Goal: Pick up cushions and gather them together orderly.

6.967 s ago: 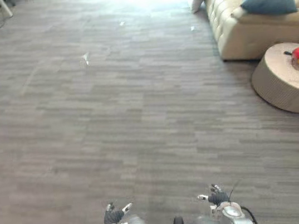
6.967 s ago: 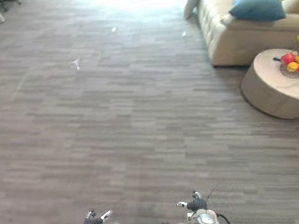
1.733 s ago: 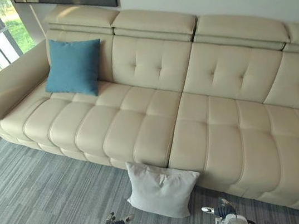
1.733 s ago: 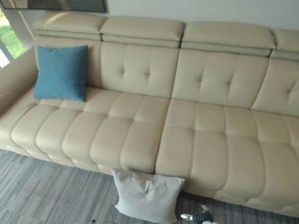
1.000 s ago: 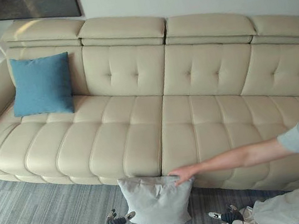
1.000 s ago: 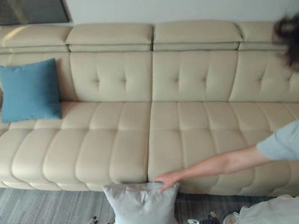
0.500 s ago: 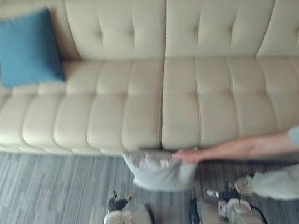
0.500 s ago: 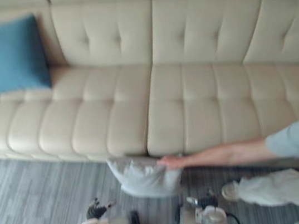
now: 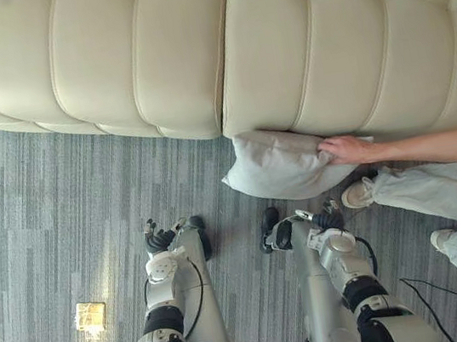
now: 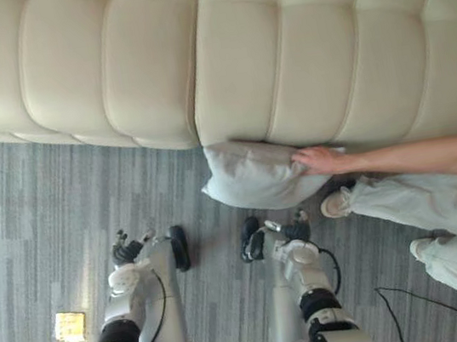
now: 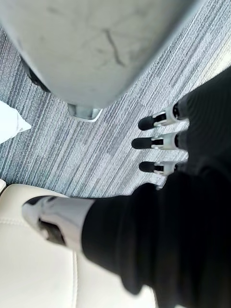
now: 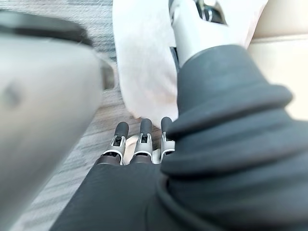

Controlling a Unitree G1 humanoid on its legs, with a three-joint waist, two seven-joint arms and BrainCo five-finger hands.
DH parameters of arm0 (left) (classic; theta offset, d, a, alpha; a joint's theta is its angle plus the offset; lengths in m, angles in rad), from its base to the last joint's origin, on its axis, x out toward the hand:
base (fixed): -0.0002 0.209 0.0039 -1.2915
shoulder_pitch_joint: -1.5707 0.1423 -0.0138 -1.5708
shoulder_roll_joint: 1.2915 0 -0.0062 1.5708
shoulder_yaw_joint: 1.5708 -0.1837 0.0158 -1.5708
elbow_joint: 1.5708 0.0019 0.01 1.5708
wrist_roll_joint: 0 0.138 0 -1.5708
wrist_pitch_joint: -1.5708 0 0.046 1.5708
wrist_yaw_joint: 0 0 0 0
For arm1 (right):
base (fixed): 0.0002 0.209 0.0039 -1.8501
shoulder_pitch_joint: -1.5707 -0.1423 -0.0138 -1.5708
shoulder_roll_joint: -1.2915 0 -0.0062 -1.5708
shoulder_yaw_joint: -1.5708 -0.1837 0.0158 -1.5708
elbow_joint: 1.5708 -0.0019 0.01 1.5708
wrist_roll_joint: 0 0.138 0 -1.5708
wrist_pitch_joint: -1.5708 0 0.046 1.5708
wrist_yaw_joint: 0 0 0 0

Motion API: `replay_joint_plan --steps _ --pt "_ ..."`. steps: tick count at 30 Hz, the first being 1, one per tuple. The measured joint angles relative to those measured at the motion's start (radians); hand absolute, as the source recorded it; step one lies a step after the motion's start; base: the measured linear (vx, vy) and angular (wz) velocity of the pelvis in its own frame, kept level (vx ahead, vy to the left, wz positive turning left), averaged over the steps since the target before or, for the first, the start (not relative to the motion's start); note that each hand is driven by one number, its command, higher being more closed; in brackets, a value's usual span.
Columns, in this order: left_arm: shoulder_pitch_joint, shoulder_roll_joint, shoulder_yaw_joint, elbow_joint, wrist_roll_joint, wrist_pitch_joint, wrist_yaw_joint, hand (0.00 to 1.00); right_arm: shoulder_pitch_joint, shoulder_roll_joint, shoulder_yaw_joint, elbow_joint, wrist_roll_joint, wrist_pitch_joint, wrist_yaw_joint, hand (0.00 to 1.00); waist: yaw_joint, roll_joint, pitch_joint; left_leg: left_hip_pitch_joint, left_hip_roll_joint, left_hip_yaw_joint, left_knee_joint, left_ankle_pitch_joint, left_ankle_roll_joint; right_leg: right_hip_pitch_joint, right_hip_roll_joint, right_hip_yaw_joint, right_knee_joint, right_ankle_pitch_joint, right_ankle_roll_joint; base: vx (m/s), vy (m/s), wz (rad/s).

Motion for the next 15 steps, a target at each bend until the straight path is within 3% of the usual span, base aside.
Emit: replay_joint_plan --steps 5,9,15 --pt "-0.002 -0.031 -0.024 0.003 0.004 0.0 -0.003 0.0 0.01 0.002 0.016 0.003 0.0 0.0 0.001 0.0 -0.002 0.001 0.001 0.022 -0.001 0.004 -0.032 0.005 -0.001 0.025 0.003 -0.003 -0.037 0.01 0.004 0.07 0.025 -0.01" --pt "0.03 -0.042 -0.061 0.014 0.018 0.0 -0.017 0.0 0.063 0.011 0.044 0.003 0.0 -0.005 0.009 0.0 -0.003 0.001 0.001 0.133 -0.006 0.024 -0.096 0.011 0.0 0.127 0.004 -0.002 -0.094 0.017 0.01 0.06 0.025 -0.01" --pt "0.108 -0.042 -0.096 0.038 0.034 0.001 -0.038 0.0 0.18 0.021 0.044 0.003 0.0 -0.009 0.035 0.0 -0.008 -0.002 -0.004 0.322 -0.012 0.073 -0.245 0.049 0.005 0.297 0.025 0.018 -0.251 0.074 0.025 0.04 0.041 -0.13"
